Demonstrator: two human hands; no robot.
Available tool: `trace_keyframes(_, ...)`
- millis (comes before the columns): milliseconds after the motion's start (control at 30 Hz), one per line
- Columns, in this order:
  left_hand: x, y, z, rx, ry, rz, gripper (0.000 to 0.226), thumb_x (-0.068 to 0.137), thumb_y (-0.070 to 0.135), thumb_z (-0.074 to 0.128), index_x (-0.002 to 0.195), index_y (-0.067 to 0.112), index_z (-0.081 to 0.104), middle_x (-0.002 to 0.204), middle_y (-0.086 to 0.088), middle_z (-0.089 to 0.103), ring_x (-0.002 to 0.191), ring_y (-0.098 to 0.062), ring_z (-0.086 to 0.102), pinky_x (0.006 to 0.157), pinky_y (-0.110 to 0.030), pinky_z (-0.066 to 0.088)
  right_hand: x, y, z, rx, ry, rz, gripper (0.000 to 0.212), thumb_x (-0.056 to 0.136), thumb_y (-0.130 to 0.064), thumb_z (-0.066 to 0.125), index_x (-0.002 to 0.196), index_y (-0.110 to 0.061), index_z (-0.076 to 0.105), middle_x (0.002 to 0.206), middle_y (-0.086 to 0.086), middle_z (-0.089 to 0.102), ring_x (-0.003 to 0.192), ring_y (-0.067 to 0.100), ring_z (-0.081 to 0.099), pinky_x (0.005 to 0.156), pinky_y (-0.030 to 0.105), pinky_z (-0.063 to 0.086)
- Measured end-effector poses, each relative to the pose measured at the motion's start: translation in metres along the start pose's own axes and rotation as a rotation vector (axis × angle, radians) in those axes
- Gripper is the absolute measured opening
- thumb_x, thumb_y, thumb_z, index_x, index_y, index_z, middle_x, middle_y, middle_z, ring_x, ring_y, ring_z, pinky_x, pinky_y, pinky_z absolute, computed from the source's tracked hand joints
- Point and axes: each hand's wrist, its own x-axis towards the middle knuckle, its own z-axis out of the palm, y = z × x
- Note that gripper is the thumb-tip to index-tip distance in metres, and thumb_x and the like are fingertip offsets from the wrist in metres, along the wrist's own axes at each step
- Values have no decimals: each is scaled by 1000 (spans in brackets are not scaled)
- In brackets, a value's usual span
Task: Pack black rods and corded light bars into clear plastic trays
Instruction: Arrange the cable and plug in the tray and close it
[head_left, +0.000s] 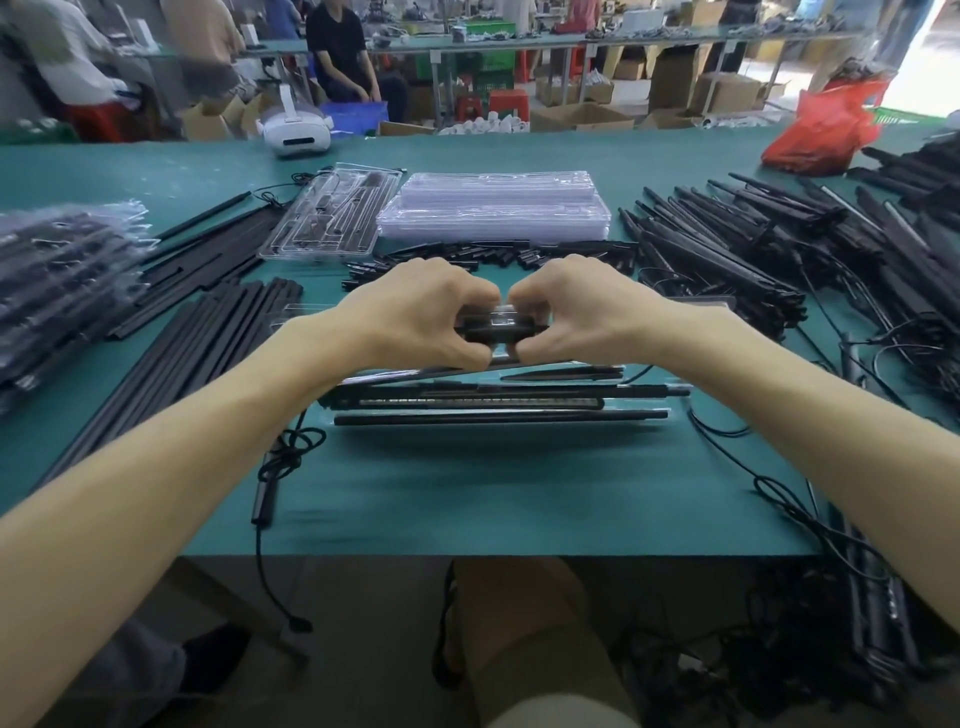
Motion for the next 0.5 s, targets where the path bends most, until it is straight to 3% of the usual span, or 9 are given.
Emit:
trace_keyframes(333,-8,-3,-1,43,8,16,17,80,29,74,83,26,57,80,9,64,76,-18,57,68,-38,49,-9,-4,5,-128,79,-48,15,78,-27,69,81,-15,62,75,1,63,74,28,55,64,38,44)
trace_keyframes(433,-14,-13,1,54,27,7,17,84,29,74,98,32,64,95,18,64,89,-8,57,75,-32,47,-14,3,18,-224,130,-92,13,81,-25,68,89,-19,61,89,-2,62,84,24,54,67,37,42)
trace_keyframes(500,-21,-23,6,148,36,-11,25,88,33,71,112,33,63,110,19,61,101,-11,58,77,-33,44,-18,16,27,-259,181,-72,15,83,-21,68,95,-16,60,97,-1,60,93,23,54,67,35,38)
